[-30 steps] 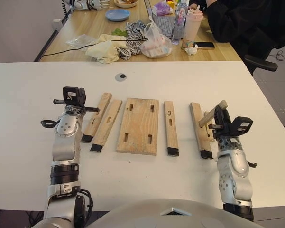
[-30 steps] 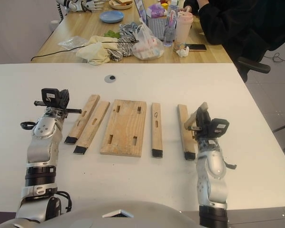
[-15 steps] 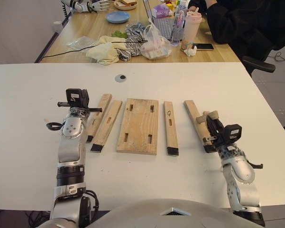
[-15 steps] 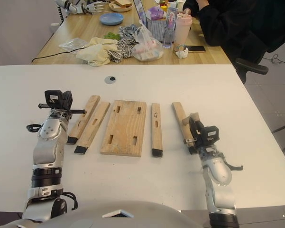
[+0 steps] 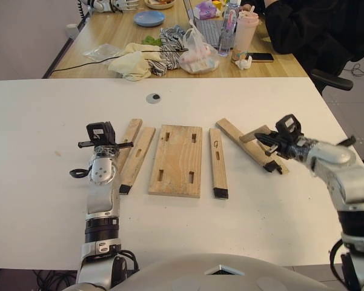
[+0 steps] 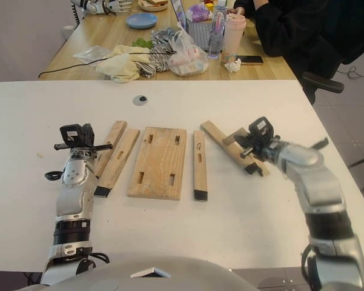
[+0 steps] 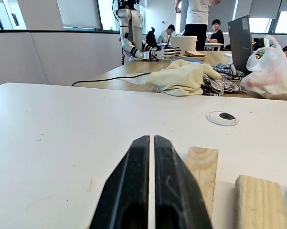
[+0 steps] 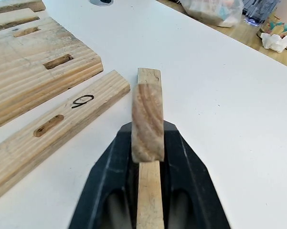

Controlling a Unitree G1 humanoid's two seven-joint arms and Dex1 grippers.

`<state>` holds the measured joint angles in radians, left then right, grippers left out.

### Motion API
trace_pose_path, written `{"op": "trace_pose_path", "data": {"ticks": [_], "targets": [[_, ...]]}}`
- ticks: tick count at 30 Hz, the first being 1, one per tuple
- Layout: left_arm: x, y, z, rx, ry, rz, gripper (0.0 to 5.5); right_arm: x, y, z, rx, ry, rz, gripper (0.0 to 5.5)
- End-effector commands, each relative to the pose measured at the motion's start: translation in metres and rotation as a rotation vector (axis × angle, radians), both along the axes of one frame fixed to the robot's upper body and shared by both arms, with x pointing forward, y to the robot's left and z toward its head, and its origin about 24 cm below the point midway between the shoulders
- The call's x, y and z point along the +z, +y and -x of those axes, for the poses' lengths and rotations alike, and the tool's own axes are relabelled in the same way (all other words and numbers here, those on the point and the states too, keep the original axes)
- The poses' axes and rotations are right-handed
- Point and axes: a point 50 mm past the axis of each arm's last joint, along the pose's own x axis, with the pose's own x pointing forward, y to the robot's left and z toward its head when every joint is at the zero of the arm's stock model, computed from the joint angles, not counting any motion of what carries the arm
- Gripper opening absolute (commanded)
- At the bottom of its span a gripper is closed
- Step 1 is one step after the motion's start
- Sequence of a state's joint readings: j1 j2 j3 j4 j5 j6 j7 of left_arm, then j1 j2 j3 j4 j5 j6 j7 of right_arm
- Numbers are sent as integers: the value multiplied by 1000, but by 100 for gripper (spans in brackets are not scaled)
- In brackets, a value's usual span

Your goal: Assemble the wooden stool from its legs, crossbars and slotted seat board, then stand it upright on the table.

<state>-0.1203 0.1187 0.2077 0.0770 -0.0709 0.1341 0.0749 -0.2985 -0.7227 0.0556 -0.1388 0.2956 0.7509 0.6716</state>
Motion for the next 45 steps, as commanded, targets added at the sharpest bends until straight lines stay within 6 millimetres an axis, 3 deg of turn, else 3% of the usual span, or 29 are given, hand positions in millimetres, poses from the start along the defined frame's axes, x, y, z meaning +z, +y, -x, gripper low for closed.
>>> {"op": "trace_pose_path", "data": {"ticks": [1,3,8,17,25,26,35,42,45], "targets": [[1,0,-4,4,-9,-17,12,14,-3,-10,36,82,61,38],[6,-10,-12,-71,-21,-85,12,21,-3,-13,51,89,64,38],[15,-63,-42,-423,-20,-213,0,24,4,-15,95,112,75,38],[12,-93,-49,-538,-10,-193,0,30,19,-18,169,100,95,38],[4,-94,-47,-518,8,-172,0,32,25,-19,235,131,160,38],[2,-94,-46,-514,12,-169,0,33,25,-19,236,131,159,74],[-1,-89,-45,-481,17,-158,0,35,10,-22,218,155,159,217],[3,-81,-47,-468,11,-162,0,1,-4,-15,186,256,162,324],[4,-80,-48,-474,10,-166,0,-20,-6,-11,179,302,154,324]]}}
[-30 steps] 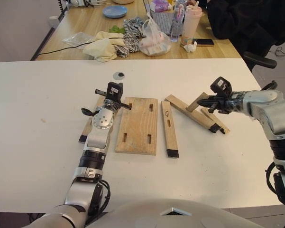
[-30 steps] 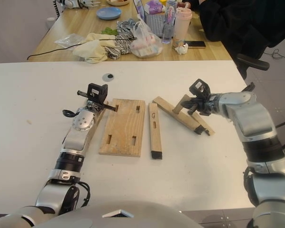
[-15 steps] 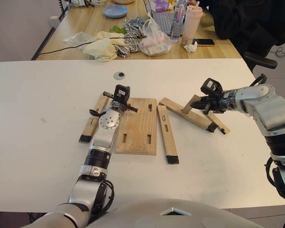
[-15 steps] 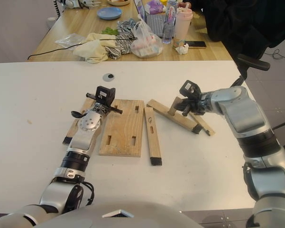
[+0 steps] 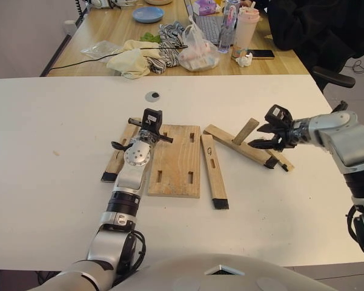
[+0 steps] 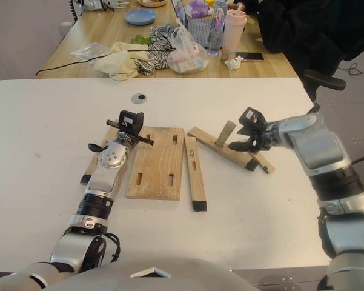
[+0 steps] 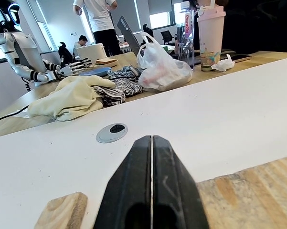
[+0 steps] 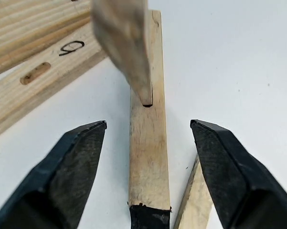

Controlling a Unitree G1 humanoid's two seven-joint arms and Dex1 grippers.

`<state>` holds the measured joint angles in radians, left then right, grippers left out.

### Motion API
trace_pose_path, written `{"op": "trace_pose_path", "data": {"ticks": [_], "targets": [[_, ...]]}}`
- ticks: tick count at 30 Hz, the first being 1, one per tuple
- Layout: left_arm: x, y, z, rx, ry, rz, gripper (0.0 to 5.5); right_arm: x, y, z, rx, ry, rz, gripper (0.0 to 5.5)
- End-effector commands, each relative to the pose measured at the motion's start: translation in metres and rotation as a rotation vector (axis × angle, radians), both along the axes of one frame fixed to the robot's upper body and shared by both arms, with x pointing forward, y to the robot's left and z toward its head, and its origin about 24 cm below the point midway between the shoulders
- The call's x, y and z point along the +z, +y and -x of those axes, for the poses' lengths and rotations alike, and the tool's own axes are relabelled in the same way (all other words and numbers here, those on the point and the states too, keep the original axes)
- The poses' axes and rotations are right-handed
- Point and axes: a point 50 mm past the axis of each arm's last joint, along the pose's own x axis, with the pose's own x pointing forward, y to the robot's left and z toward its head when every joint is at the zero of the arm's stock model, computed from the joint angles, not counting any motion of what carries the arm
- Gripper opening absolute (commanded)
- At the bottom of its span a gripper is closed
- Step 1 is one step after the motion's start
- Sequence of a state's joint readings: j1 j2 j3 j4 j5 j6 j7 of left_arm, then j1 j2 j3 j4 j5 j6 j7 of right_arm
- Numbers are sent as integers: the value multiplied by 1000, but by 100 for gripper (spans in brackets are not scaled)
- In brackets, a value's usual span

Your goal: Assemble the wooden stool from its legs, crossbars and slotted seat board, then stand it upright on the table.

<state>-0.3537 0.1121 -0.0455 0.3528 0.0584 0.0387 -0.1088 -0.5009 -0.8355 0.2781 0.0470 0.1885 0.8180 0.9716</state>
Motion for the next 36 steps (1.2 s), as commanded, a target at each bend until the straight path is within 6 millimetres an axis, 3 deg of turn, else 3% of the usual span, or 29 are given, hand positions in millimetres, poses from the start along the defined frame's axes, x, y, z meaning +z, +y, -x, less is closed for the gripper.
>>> {"op": "trace_pose_path", "data": {"ticks": [1,7,12,15,19,22,27,30,34,36], "targets": [[2,2,-1,-8,-1,-6,0,-27,-2,4,-12,46,6,324],[6,3,-5,-29,-6,-17,0,-63,-3,6,-59,107,-22,324],[7,5,-5,-19,-14,-10,0,-76,-5,15,-55,148,-29,249],[9,4,-3,-43,-8,118,0,-78,-8,20,-71,151,-36,201],[22,1,7,-131,-19,443,61,-79,-6,20,-127,123,-110,201],[40,-2,20,-286,-47,730,101,-55,-1,7,-160,17,-236,201],[64,-1,41,-528,-70,1031,188,22,27,-16,-38,-113,-533,201],[76,5,44,-596,-99,1163,238,69,51,-6,152,-83,-724,201],[88,2,44,-663,-112,1238,300,97,66,14,296,16,-854,201],[98,-4,49,-736,-132,1267,302,101,71,18,322,62,-881,201]]}}
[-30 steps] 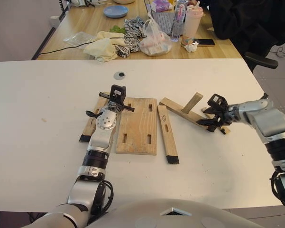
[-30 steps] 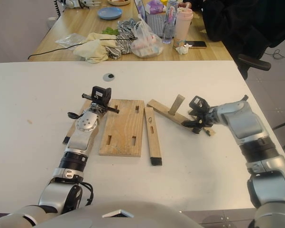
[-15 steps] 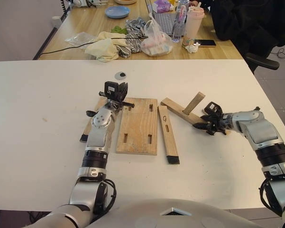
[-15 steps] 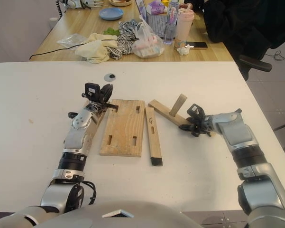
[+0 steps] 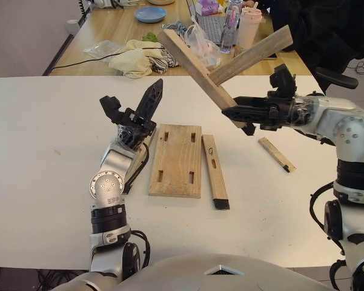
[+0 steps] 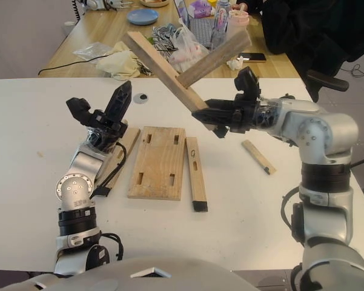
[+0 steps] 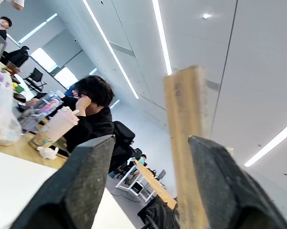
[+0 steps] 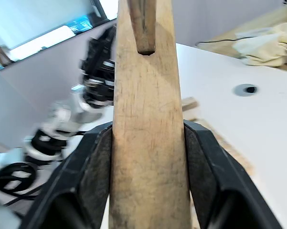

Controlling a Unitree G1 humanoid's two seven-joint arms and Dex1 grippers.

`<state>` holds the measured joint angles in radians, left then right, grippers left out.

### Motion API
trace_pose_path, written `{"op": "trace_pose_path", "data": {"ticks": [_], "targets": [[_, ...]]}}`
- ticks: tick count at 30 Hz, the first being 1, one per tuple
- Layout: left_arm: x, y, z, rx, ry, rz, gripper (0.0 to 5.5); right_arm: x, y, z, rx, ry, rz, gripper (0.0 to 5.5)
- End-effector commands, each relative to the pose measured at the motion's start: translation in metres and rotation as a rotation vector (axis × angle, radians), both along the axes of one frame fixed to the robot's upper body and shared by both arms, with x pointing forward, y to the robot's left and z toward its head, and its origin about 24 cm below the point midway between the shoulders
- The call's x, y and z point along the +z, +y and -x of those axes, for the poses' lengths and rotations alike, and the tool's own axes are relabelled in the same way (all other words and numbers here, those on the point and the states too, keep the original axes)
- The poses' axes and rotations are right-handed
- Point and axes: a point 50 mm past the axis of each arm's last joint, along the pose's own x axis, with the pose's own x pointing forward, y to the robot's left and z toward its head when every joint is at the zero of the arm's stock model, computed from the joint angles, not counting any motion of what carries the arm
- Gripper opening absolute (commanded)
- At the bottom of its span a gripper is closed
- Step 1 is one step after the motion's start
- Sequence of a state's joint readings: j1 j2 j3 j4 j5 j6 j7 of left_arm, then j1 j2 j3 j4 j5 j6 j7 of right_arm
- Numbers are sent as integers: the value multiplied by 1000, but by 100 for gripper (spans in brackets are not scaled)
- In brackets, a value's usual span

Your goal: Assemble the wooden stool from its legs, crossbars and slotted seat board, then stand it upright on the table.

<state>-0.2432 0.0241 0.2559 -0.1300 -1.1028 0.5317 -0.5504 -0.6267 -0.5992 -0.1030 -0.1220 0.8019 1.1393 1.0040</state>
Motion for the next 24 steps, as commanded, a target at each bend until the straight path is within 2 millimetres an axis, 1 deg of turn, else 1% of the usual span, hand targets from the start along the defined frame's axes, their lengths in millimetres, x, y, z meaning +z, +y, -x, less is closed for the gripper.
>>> {"op": "trace_pose_path", "data": {"ticks": [1,4,7,9,13,18,21,24], "targets": [[21,-11,6,-91,-89,58,302,15,10,9,79,14,-36,201],[30,-16,11,-136,-135,72,302,8,11,14,92,49,-18,201],[33,-18,12,-170,-153,89,302,2,13,19,106,70,-16,201],[35,-18,13,-191,-159,94,302,-1,14,22,118,75,-14,201],[40,-13,21,-273,-182,126,302,-4,18,24,137,85,-20,200],[39,-13,21,-295,-162,106,302,-3,18,31,188,82,-8,200],[34,-14,22,-327,-153,71,302,-2,17,36,237,101,-12,200],[33,-10,26,-359,-167,73,263,0,17,38,265,117,-22,200]]}}
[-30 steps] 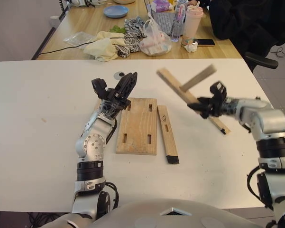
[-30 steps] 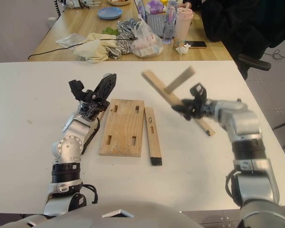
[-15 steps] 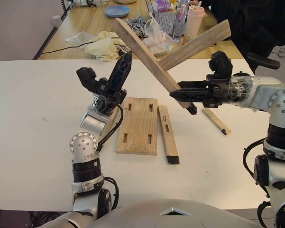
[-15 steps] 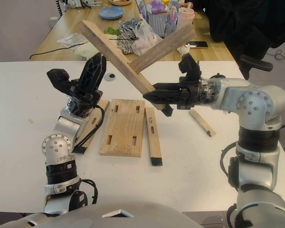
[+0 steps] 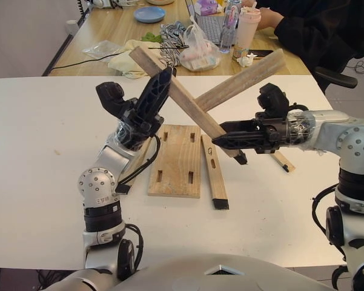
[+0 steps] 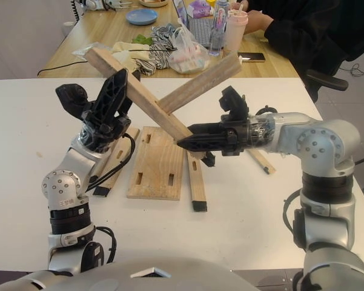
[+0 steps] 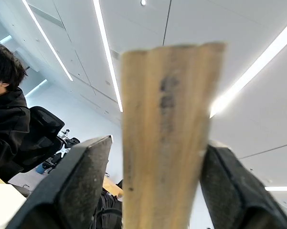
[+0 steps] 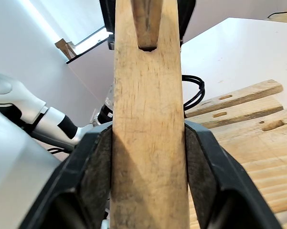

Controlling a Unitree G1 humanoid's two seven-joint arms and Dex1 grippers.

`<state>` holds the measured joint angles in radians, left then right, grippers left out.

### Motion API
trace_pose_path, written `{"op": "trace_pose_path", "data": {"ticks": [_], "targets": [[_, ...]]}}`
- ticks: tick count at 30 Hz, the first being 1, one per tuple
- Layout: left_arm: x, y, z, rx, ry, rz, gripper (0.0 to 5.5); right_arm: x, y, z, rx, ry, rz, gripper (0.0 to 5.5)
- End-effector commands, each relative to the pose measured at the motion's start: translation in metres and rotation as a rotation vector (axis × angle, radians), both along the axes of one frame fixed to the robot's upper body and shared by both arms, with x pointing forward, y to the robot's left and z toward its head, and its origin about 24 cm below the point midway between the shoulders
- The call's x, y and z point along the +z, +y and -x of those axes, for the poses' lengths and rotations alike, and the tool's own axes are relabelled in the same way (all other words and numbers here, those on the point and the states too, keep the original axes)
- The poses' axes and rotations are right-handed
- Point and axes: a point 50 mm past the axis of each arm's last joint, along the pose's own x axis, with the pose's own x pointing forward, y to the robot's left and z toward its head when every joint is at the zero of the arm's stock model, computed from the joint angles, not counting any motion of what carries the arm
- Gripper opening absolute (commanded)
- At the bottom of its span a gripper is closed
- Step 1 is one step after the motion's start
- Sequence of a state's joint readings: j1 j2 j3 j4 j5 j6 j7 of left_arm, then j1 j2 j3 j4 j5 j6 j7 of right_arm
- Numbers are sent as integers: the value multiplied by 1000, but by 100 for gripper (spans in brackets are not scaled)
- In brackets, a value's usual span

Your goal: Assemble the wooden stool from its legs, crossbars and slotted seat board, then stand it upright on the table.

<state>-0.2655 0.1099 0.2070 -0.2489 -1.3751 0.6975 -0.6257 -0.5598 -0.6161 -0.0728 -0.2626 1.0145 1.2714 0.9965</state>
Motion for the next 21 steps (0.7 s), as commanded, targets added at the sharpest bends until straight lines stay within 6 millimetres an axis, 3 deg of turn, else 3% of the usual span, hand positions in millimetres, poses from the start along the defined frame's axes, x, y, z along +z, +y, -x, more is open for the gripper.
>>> {"op": "trace_pose_path", "data": {"ticks": [1,4,8,9,12,15,18,21], "targets": [[-4,5,6,-45,-8,-24,252,6,-2,6,46,2,3,200],[-3,11,8,-82,-31,-27,206,4,-3,5,26,4,-3,200],[0,19,3,-78,-40,-9,205,2,-2,4,-16,8,-32,200],[1,24,-1,-47,-33,-1,205,-1,0,4,-26,6,-38,238],[10,48,-14,67,-26,-10,203,-11,4,8,-68,4,-46,279],[20,77,-20,134,-33,-136,201,-31,-3,2,-192,29,-25,324],[20,100,-15,159,-30,-352,201,-56,-14,-5,-355,49,13,283],[9,110,-12,192,-12,-482,201,-70,-29,-15,-503,52,26,227]]}}
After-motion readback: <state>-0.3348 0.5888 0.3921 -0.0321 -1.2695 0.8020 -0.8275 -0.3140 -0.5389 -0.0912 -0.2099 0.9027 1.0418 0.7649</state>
